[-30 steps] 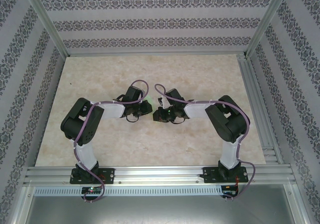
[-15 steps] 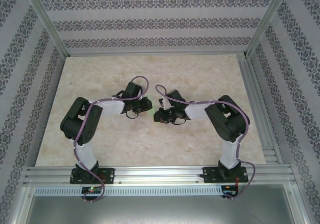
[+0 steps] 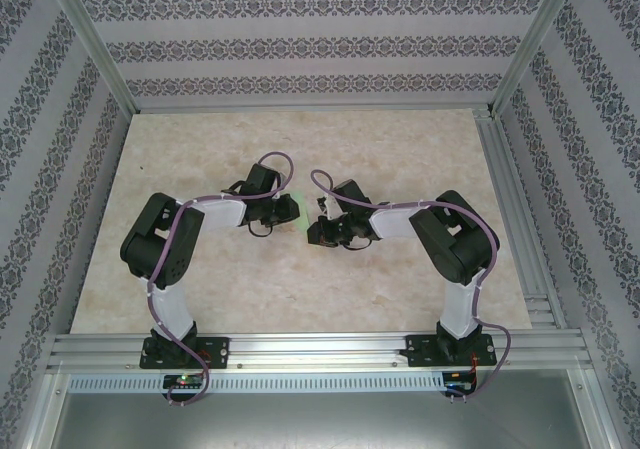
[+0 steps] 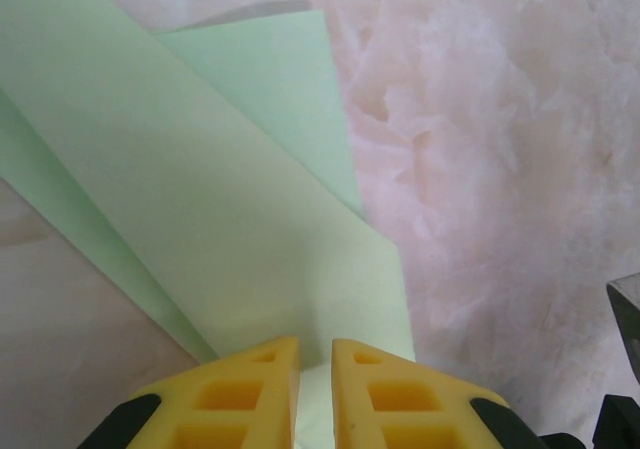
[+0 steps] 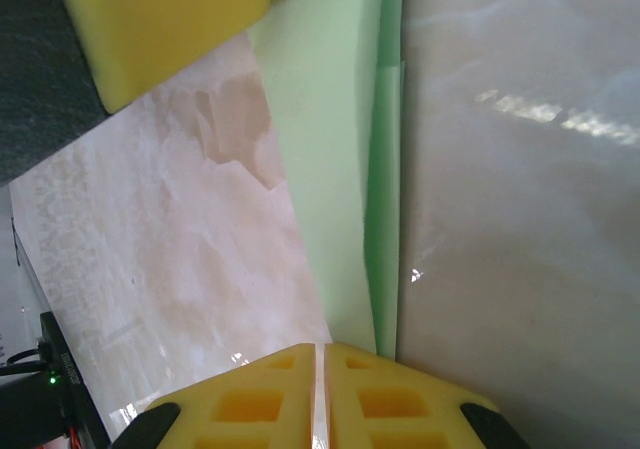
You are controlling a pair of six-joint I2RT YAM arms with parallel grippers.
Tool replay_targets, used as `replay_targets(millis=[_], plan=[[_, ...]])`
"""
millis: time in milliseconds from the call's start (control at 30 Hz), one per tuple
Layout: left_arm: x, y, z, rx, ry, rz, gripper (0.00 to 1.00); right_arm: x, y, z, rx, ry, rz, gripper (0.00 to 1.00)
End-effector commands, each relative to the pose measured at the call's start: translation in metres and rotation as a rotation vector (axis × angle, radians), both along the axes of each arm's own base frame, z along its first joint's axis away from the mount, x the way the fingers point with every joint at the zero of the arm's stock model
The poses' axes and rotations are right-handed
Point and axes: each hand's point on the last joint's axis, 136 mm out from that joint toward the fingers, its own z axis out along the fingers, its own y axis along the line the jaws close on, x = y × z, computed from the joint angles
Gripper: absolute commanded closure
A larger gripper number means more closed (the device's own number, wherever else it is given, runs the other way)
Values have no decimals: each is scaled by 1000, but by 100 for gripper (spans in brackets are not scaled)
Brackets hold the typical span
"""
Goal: Fold a paper plane with a square sheet of paper (pick it up from the middle)
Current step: Fold the wing for the fifth time at the center of the table.
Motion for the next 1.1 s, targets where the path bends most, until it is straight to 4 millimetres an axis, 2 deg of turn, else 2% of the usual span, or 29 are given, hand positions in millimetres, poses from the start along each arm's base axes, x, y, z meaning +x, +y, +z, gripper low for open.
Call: replay_targets(millis=[0,433,933,1067], plan=[[6,9,-9,42,8,-3,82,-29,-40,-62,-208,147,-29,88],[12,23,-17,75,17,28,83,-32,-42,-66,-222,156,-25,88],[38,48,-27,122,35,33,82,-37,-44,-70,-232,164,-22,88],[44,47,-27,109,40,19,82,-37,-45,-71,-241,167,-24,88]])
